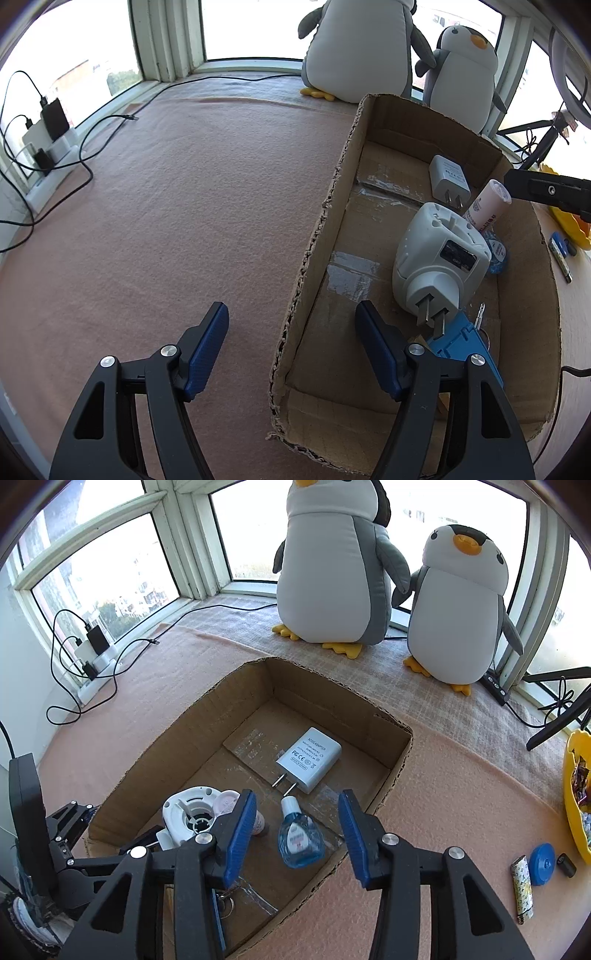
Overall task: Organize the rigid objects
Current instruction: 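Carry the eye-drop bottle with the right tool into the box and release, then move the right tool back to the patterned lighter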
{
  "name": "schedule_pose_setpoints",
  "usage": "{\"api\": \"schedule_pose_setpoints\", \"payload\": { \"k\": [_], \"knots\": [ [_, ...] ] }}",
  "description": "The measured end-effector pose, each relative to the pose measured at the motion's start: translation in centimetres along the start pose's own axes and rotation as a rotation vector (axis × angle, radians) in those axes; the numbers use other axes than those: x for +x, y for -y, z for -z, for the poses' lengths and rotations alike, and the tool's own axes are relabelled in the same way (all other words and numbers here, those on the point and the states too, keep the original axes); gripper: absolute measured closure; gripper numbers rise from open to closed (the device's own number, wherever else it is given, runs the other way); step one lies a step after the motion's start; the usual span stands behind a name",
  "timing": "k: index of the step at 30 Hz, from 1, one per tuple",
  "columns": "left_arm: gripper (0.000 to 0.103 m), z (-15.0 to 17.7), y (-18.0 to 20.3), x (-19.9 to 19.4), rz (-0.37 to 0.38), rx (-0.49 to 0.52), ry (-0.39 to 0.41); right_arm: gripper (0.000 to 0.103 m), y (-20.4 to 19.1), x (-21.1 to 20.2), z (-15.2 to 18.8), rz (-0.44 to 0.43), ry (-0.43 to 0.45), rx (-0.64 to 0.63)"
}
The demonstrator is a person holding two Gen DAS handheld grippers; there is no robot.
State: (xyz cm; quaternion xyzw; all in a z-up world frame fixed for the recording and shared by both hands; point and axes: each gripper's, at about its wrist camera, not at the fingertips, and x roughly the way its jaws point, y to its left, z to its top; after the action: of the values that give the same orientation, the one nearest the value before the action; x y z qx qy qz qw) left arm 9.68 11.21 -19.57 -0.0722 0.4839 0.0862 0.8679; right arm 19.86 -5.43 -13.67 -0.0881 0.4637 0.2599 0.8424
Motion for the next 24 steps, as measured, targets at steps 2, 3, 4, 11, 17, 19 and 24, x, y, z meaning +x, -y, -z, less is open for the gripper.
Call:
{"api": "schedule_pose_setpoints", "payload": {
  "k": [2, 3, 4, 11, 17, 19, 24],
  "knots": [
    [0.031, 0.0, 0.0, 0.0, 0.0, 0.0, 0.0, 0.056, 0.1, -0.1, 0.0, -0.001, 0.003, 0.003],
    [0.031, 0.0, 0.1, 0.0, 0.0, 0.0, 0.0, 0.056, 0.2, -0.2, 0.0, -0.001, 0.005, 0.006],
    [0.031, 0.0, 0.1, 0.0, 0.0, 0.0, 0.0, 0.056, 0.2, -0.3, 0.0, 0.0, 0.007, 0.008],
    [0.031, -0.1, 0.2, 0.0, -0.001, 0.005, 0.0, 0.053, 1.2, -1.2, 0.5, -0.007, 0.023, 0.038],
    [0.03, -0.1, 0.3, 0.0, -0.003, 0.007, 0.0, 0.051, 3.7, -3.3, 2.3, -0.009, 0.047, 0.084],
    [0.03, -0.1, 0.3, 0.0, -0.004, 0.009, 0.0, 0.051, 5.0, -4.1, 3.1, 0.002, 0.052, 0.109],
    [0.03, -0.1, 0.3, 0.0, -0.004, 0.009, -0.001, 0.051, 8.9, -5.8, 5.3, 0.046, 0.05, 0.171]
  ]
}}
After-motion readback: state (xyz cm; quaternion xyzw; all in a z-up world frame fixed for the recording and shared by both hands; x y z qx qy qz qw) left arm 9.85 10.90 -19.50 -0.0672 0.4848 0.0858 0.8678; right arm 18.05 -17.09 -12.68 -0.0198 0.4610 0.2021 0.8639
